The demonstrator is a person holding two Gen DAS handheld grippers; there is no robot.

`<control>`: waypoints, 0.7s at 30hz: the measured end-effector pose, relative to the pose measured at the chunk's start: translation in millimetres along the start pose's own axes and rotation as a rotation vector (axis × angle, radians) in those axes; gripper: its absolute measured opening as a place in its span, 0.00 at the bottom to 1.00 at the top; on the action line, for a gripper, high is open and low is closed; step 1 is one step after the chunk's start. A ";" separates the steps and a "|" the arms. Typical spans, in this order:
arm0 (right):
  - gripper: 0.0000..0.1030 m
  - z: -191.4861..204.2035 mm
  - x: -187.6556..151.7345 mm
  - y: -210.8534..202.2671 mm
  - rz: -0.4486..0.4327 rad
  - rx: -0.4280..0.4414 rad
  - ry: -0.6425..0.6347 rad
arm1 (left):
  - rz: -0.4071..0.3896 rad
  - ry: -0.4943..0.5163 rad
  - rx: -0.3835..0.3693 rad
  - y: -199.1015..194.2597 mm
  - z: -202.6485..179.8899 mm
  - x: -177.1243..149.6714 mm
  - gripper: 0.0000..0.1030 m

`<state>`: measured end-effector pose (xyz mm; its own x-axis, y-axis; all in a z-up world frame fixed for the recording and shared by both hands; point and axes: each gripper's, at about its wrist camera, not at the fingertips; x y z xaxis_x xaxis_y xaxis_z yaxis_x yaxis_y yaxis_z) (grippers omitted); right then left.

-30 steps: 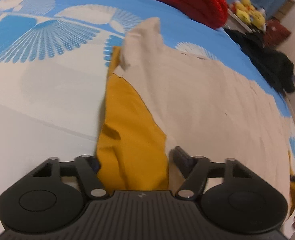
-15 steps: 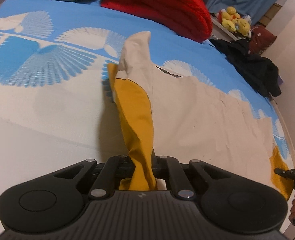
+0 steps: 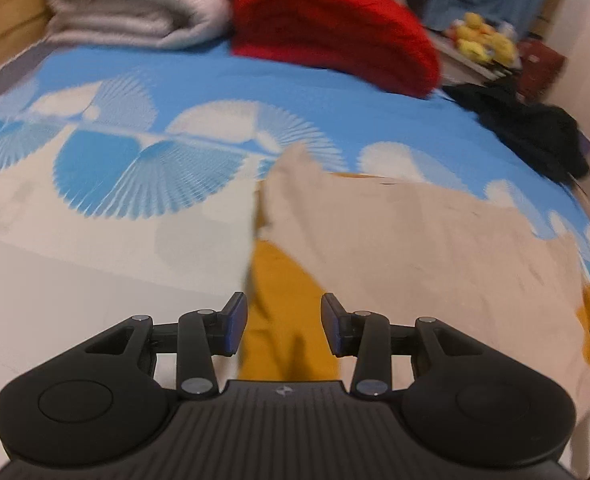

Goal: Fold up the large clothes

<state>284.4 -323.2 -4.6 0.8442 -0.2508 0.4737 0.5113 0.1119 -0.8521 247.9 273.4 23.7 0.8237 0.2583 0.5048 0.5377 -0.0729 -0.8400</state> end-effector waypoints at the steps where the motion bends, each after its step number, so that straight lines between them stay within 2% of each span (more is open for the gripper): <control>1: 0.23 2.0 -0.4 -4.4 -0.022 -0.008 -0.013 | 0.001 0.040 -0.010 -1.6 -7.4 -1.7 0.43; 3: 0.25 3.7 0.3 -11.0 -0.057 -0.021 -0.026 | 0.020 0.109 -0.017 0.4 -22.4 -5.4 0.43; 7: 0.35 -4.2 3.8 -18.5 -0.094 -0.065 0.002 | 0.120 0.220 -0.018 23.6 -43.2 -19.9 0.43; 9: 0.35 -10.4 5.1 -20.7 -0.111 -0.090 0.022 | 0.172 0.244 0.025 42.0 -45.3 -28.0 0.43; 12: 0.35 -14.3 5.1 -26.6 -0.146 -0.101 0.034 | 0.223 0.224 0.109 64.3 -35.5 -36.5 0.43; 15: 0.35 -9.2 2.8 -29.7 -0.162 -0.058 -0.002 | 0.215 0.179 0.146 68.0 -27.1 -34.9 0.43; 18: 0.35 -0.8 0.1 -27.4 -0.150 -0.006 -0.052 | 0.164 0.159 0.184 57.9 -27.8 -28.3 0.43; 21: 0.36 5.4 -3.6 -19.6 -0.099 0.033 -0.085 | 0.137 0.124 0.159 47.0 -25.3 -24.5 0.43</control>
<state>272.2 -319.2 11.6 0.7991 -0.1801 0.5735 0.5967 0.1224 -0.7931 257.5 239.3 -23.1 0.9082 0.1357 0.3959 0.3920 0.0555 -0.9183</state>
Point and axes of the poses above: each gripper's, at about its wrist camera, not at the fingertips, and y roughly the way its jaws point, z to its left, x to its top, and after that the axes turned 6 degrees about z, right-handed
